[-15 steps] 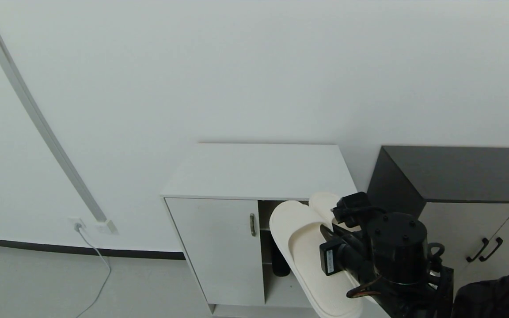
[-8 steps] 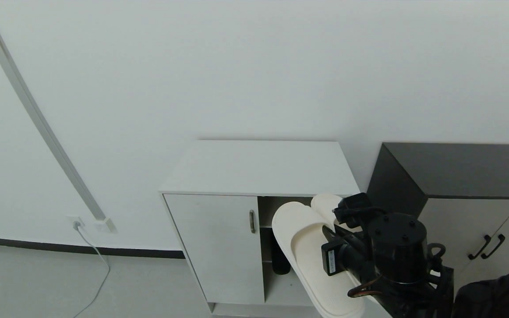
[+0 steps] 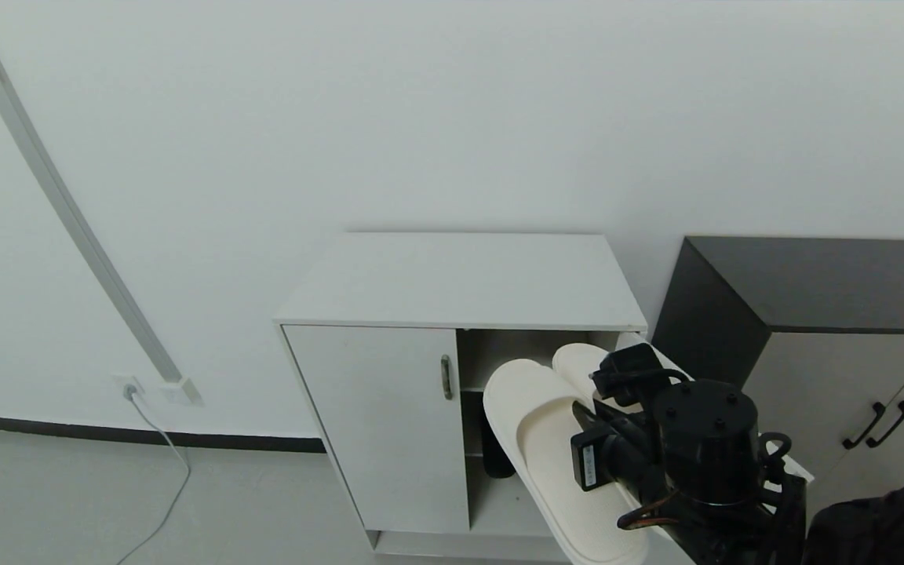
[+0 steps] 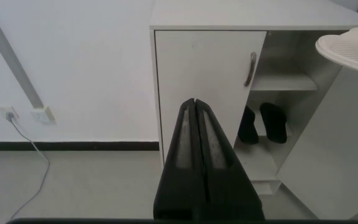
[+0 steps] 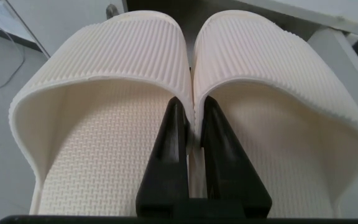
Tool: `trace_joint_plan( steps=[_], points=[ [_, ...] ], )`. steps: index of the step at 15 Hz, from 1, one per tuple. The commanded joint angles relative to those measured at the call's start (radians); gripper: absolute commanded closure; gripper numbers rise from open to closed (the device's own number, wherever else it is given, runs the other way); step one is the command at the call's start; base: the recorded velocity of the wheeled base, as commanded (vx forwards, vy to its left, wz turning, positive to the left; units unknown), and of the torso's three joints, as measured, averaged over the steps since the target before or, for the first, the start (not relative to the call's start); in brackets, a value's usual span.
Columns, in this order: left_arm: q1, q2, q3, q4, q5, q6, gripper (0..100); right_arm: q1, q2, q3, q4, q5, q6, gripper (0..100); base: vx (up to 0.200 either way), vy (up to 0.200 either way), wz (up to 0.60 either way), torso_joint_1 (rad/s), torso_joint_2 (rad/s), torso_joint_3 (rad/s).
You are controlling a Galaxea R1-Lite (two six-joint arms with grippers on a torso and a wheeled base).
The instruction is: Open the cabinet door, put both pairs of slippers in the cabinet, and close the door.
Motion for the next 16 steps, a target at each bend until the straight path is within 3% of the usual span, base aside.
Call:
trace_joint_plan(
  steps=[1, 16],
  points=[
    [0.000, 0.001, 0.000, -0.001, 0.000, 0.000, 100, 0.001, 0.001, 0.006, 0.000, 0.000, -0.001, 100, 0.000, 0.000, 0.00, -0.178, 0.39, 0.207],
    [0.000, 0.001, 0.000, 0.001, 0.000, -0.005, 100, 0.004, 0.009, 0.026, -0.033, 0.001, -0.015, 100, 0.000, 0.000, 0.00, -0.208, 0.51, 0.299]
  ],
)
